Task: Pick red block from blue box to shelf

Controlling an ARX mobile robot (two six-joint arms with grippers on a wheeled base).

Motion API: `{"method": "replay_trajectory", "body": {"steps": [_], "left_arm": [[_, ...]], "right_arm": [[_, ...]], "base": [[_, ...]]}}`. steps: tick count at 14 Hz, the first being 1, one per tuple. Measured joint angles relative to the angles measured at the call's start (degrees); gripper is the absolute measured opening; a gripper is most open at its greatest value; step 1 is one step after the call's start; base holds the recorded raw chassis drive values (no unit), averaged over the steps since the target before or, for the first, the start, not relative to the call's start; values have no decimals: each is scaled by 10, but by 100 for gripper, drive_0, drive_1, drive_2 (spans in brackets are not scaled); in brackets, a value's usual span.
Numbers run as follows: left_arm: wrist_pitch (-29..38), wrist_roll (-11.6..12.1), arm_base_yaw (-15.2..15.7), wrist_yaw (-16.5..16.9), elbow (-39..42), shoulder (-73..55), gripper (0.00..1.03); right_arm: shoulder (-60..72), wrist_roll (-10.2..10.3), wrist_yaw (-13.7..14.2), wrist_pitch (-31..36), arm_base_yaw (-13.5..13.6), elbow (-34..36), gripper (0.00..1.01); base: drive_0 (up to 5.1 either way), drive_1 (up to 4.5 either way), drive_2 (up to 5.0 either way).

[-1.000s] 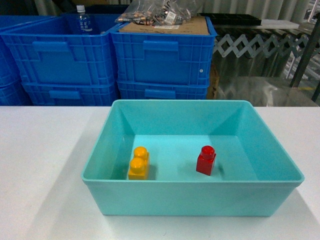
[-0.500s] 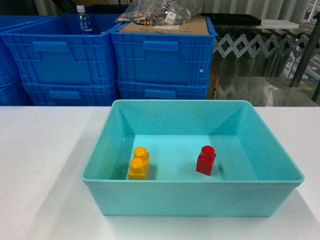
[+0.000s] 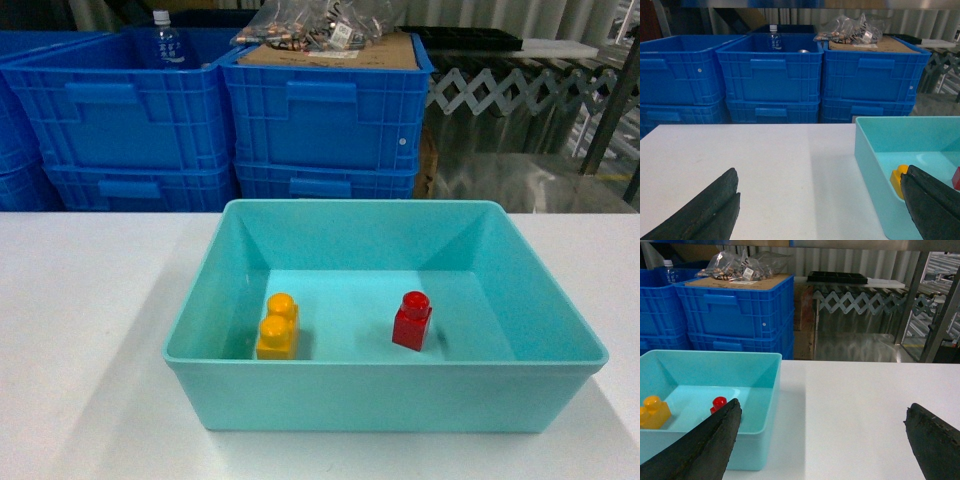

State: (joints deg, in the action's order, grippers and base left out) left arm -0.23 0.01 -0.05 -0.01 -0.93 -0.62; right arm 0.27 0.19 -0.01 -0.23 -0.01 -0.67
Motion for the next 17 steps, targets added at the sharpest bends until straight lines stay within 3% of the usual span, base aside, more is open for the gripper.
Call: {"method": "replay_trajectory", "body": {"steps": [1, 2, 4, 5, 6, 8, 12, 13, 17], "left_arm": [[0, 0, 0, 0, 0, 0, 98], [0, 0, 0, 0, 0, 0, 98], [0, 0, 0, 0, 0, 0, 98], [0, 0, 0, 0, 0, 0, 98], [0, 0, 0, 0, 0, 0, 98], [0, 0, 0, 0, 0, 0, 98], [0, 0, 0, 0, 0, 0, 98], [0, 0, 0, 0, 0, 0, 98], [0, 0, 0, 0, 0, 0, 98]], "right_arm": [[10, -14, -4, -42, 1, -10, 98], [106, -45, -16, -25, 9, -33, 98], [257, -46, -35, 75, 22, -92, 98], [340, -37, -48, 110, 34, -132, 98], [428, -25, -49, 144, 52, -173, 98], [614, -21, -21, 189, 101, -271, 98], [875, -15, -13, 126, 171, -455, 98], [1032, -14, 7, 76, 204, -572, 98], [1159, -12, 47, 17, 226, -676, 98]], "base": [[0, 0, 0], [0, 0, 0], [0, 0, 0], [0, 0, 0], [0, 0, 0], [0, 0, 0], [0, 0, 0], [0, 0, 0], [0, 0, 0]]}}
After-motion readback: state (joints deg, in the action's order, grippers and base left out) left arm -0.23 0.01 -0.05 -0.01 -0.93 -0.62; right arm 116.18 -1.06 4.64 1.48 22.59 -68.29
